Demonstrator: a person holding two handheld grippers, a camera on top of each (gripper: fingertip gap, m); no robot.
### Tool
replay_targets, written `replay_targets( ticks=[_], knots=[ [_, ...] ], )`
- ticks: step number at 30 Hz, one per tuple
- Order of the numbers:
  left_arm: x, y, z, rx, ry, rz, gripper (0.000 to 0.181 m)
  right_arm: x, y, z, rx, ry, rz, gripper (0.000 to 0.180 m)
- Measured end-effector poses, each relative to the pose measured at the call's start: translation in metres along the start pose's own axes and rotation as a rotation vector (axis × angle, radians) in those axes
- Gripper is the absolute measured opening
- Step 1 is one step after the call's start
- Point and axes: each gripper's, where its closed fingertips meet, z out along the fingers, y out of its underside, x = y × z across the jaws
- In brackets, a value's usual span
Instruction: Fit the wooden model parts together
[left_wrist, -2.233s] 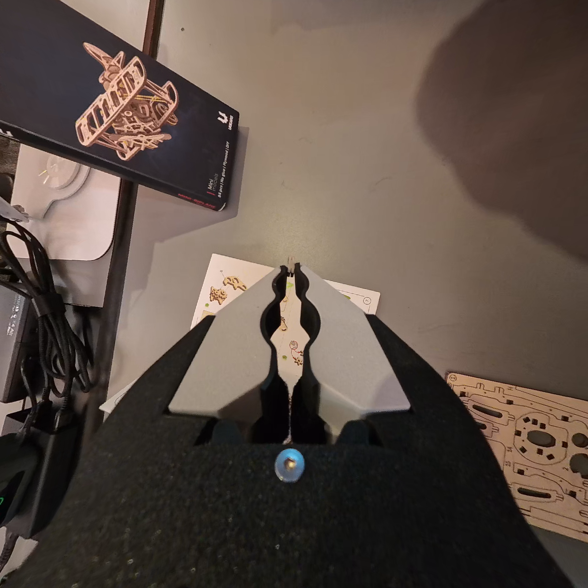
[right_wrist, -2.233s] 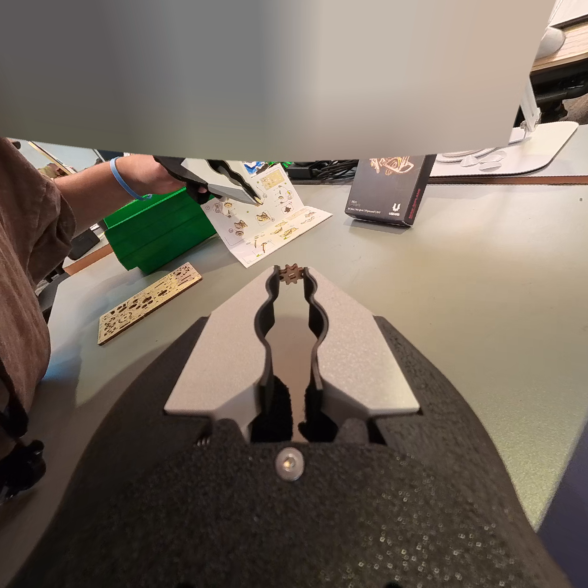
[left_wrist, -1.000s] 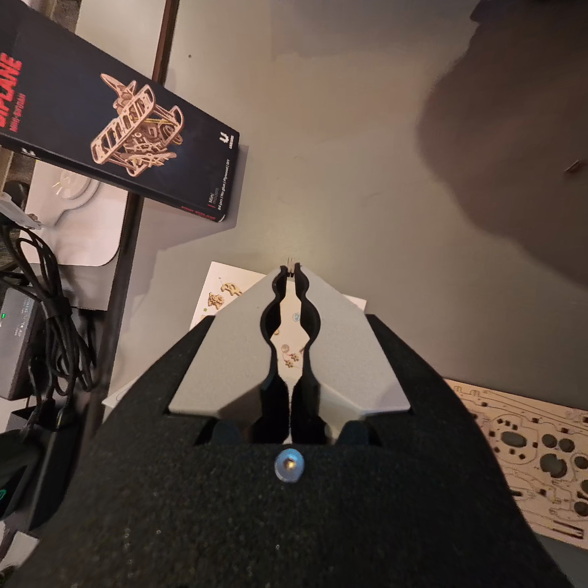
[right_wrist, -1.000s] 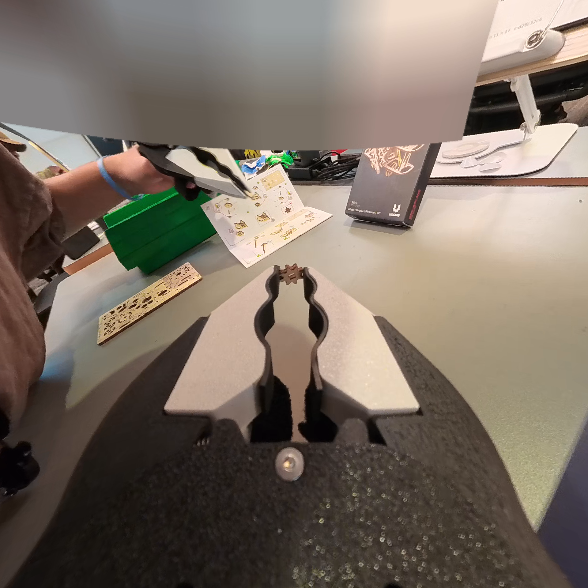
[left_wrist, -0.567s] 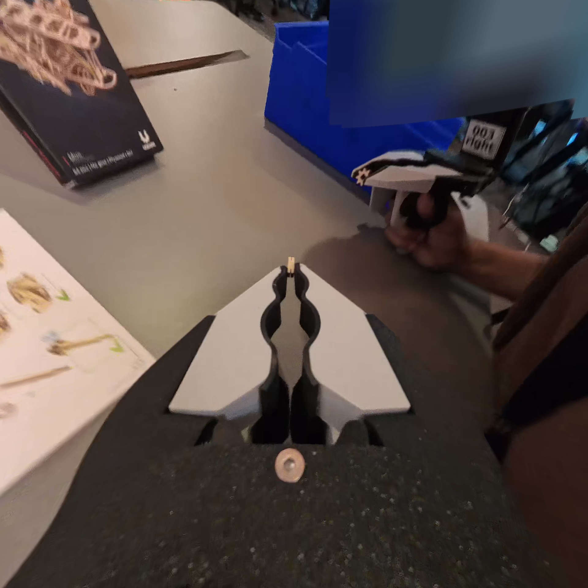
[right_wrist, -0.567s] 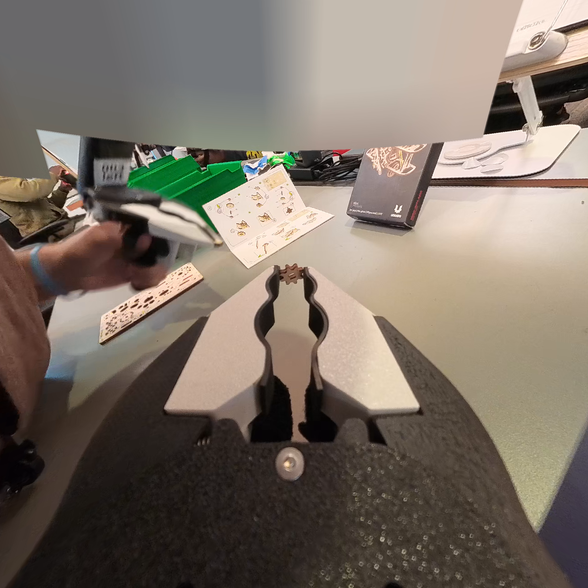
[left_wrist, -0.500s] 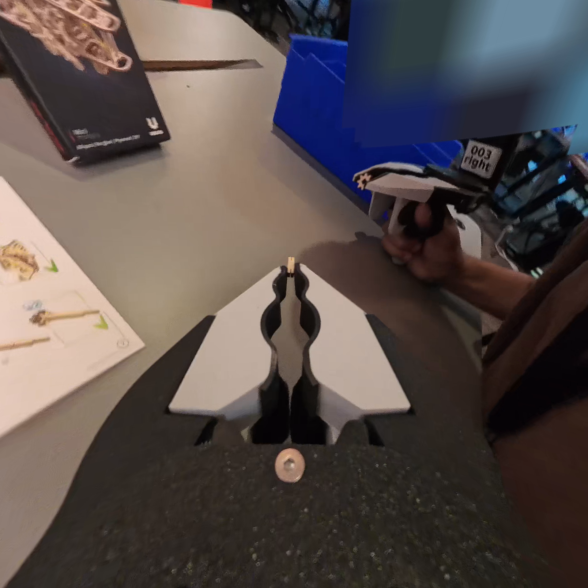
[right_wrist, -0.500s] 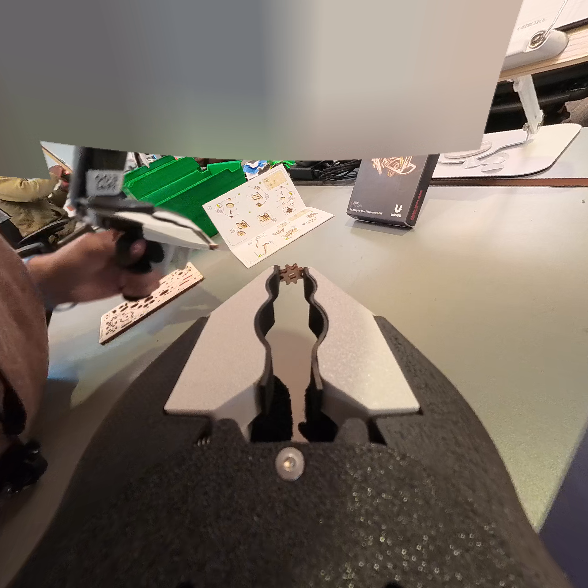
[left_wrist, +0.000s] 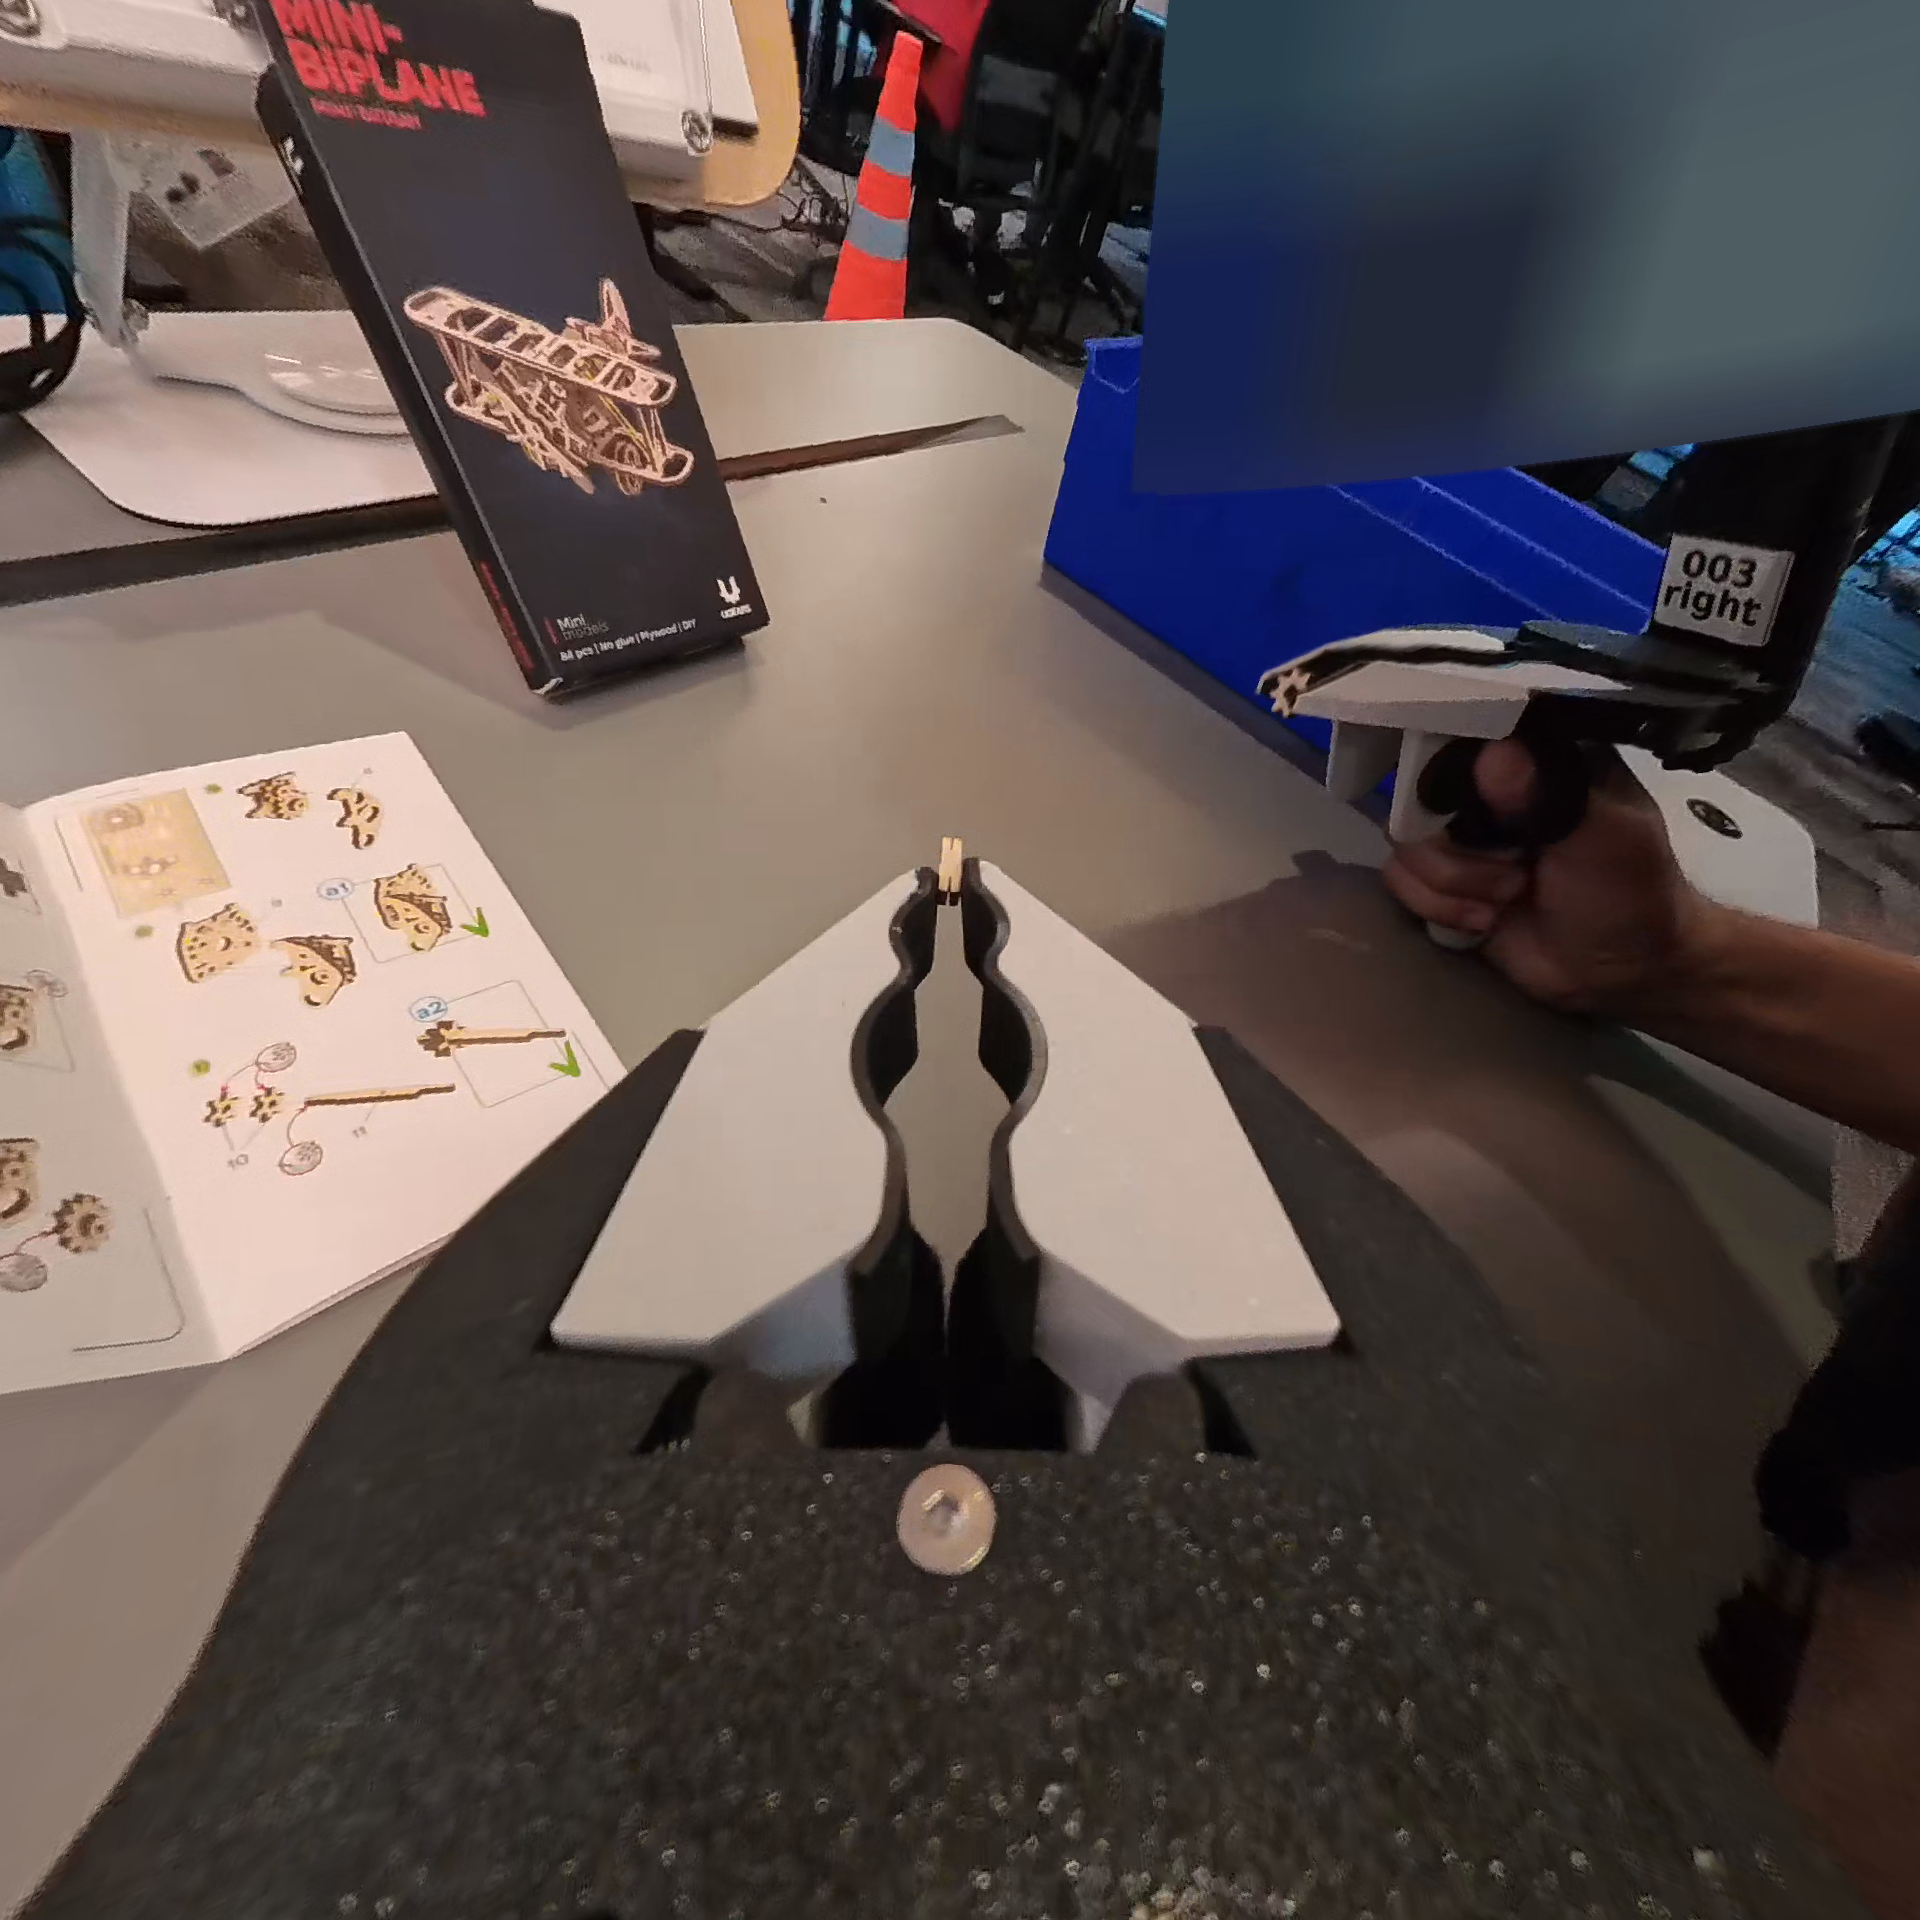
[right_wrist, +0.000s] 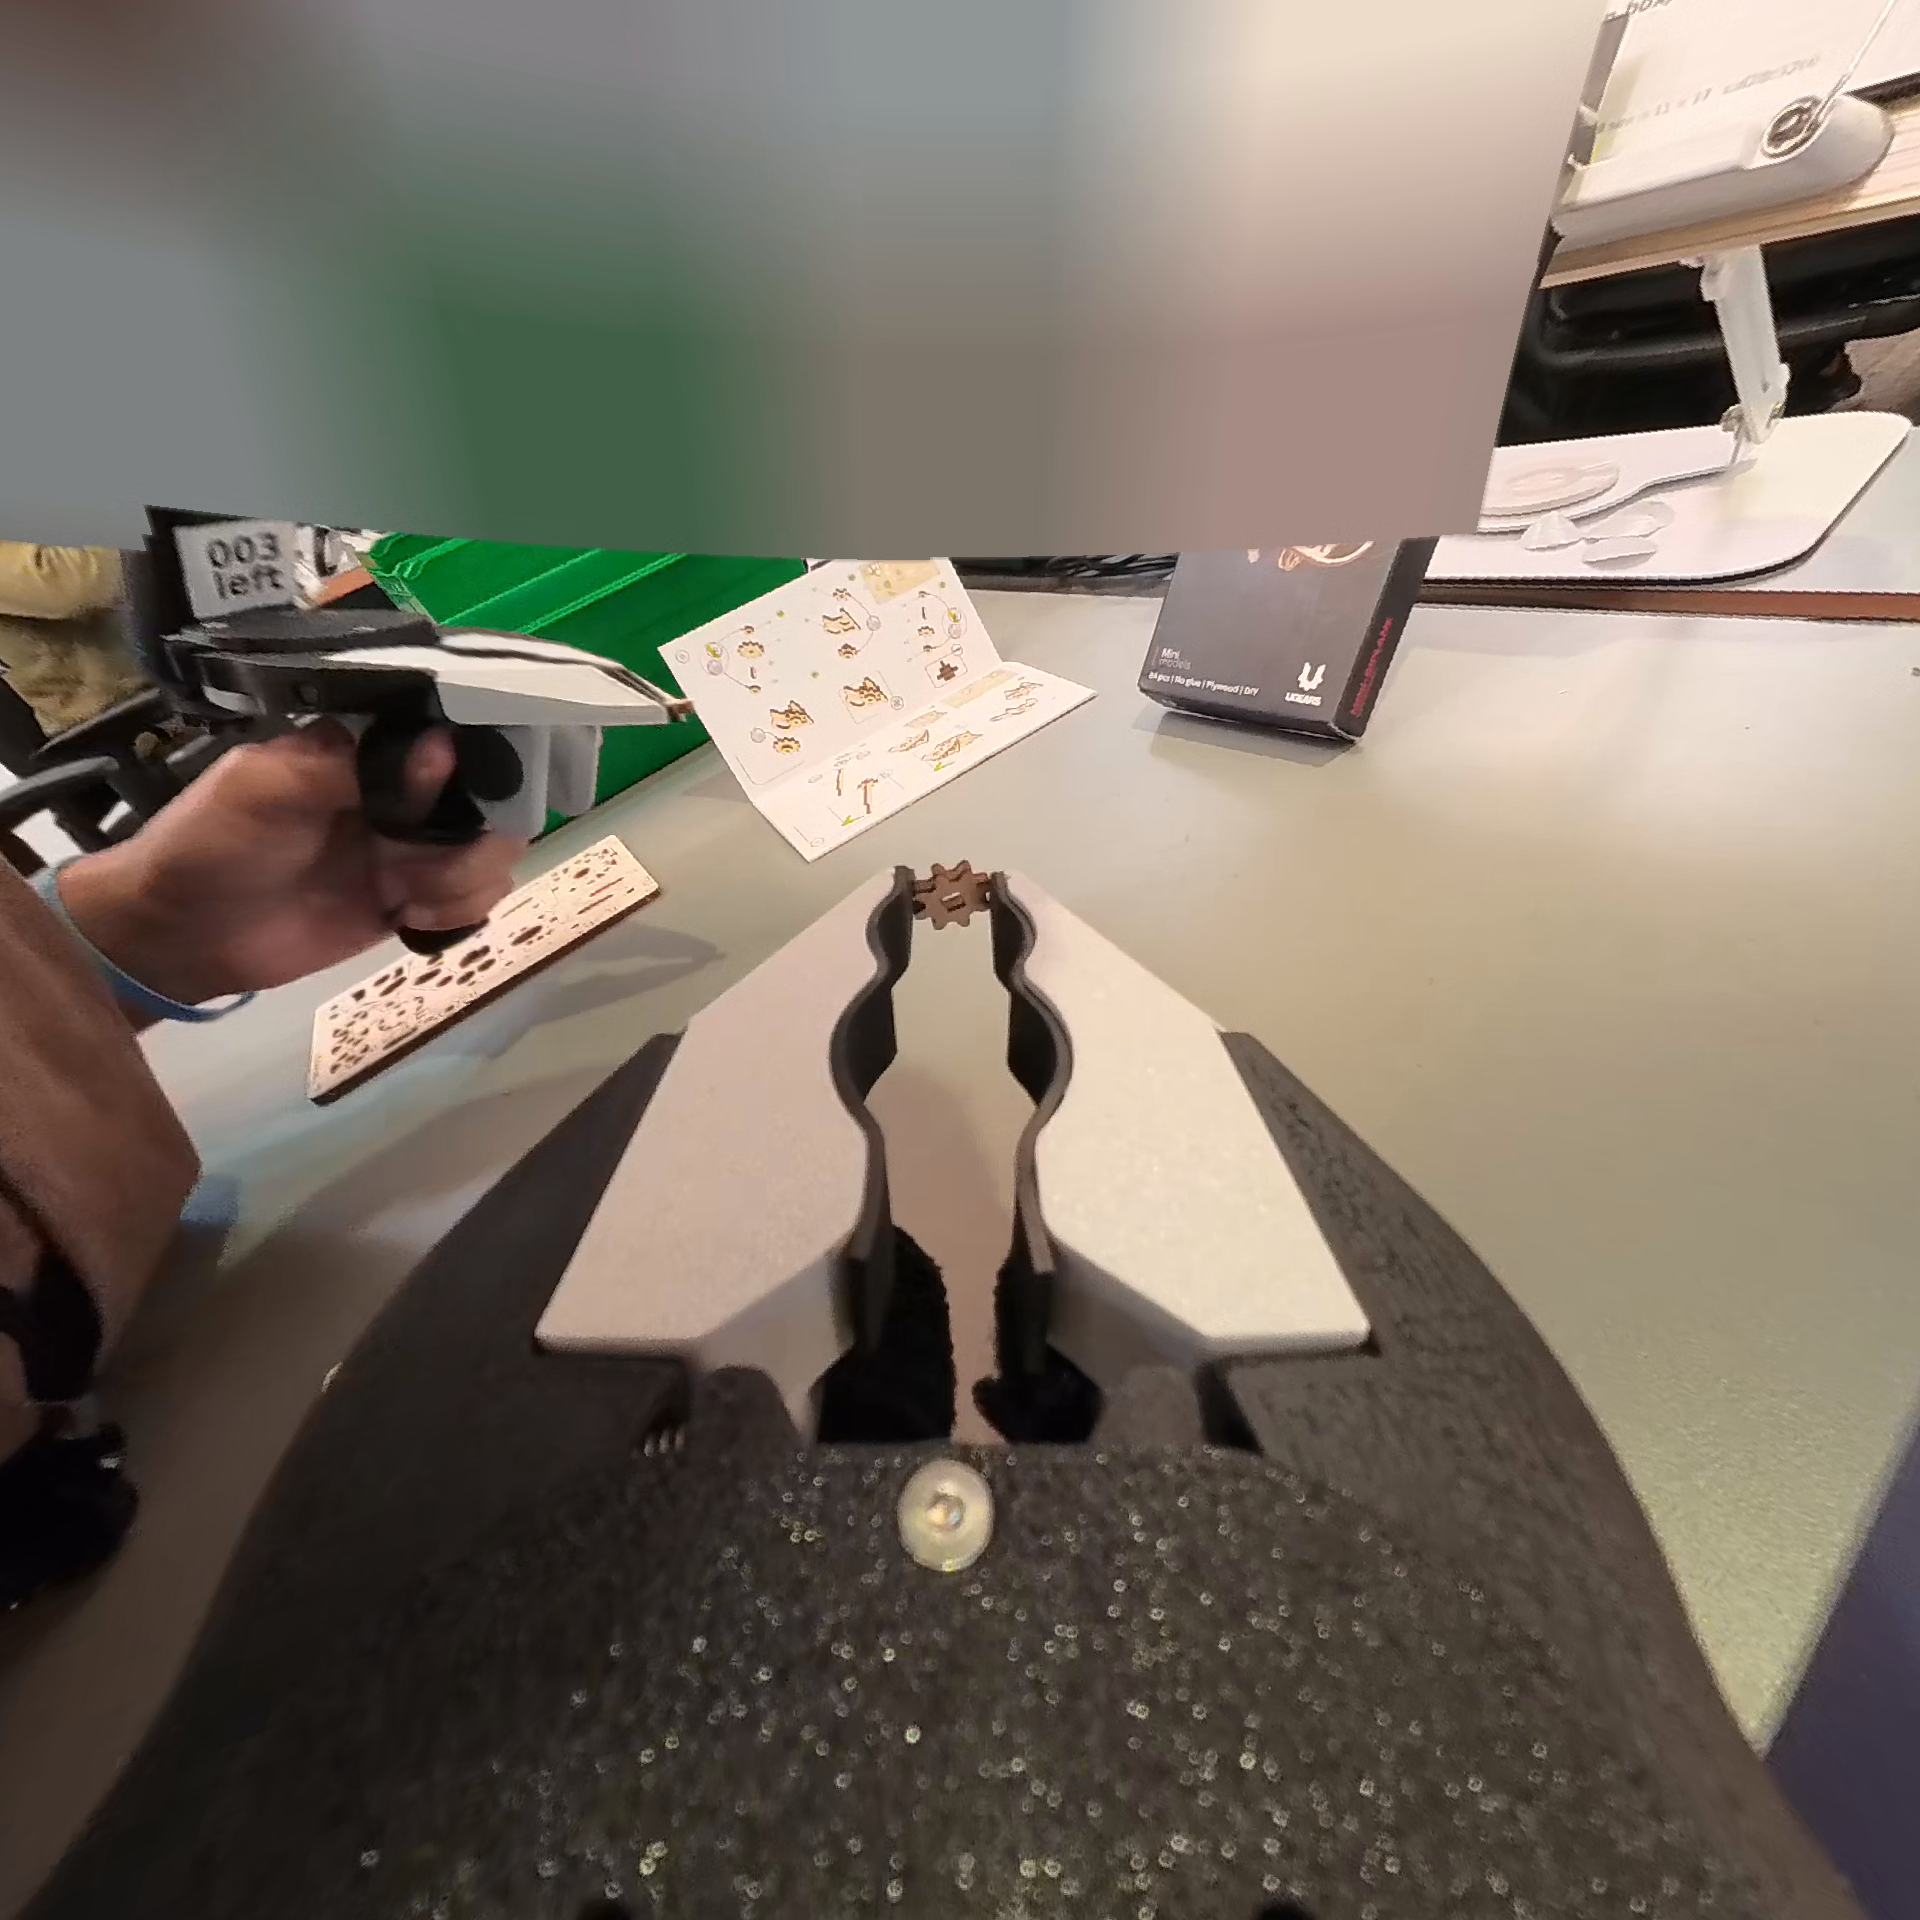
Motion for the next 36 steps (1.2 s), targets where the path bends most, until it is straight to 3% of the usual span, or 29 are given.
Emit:
replay_targets(
  ticks=[5, 11, 33, 36],
  knots=[
    [0.009, 0.005, -0.008, -0.005, 0.000, -0.003, 0.002, 0.000, 0.000, 0.000, -0.001, 0.001, -0.004, 0.014],
    [0.021, 0.019, -0.022, 0.040, 0.063, -0.172, 0.002, -0.005, 0.002, 0.001, -0.017, -0.003, -0.032, 0.014],
    [-0.014, 0.006, -0.055, -0.045, -0.202, 0.181, 0.002, -0.019, 0.011, 0.006, -0.065, -0.033, -0.086, 0.014],
    [-0.010, 0.005, -0.065, -0.033, -0.206, 0.183, 0.002, -0.033, 0.034, 0.023, -0.275, -0.072, -0.078, 0.014]
  ],
)
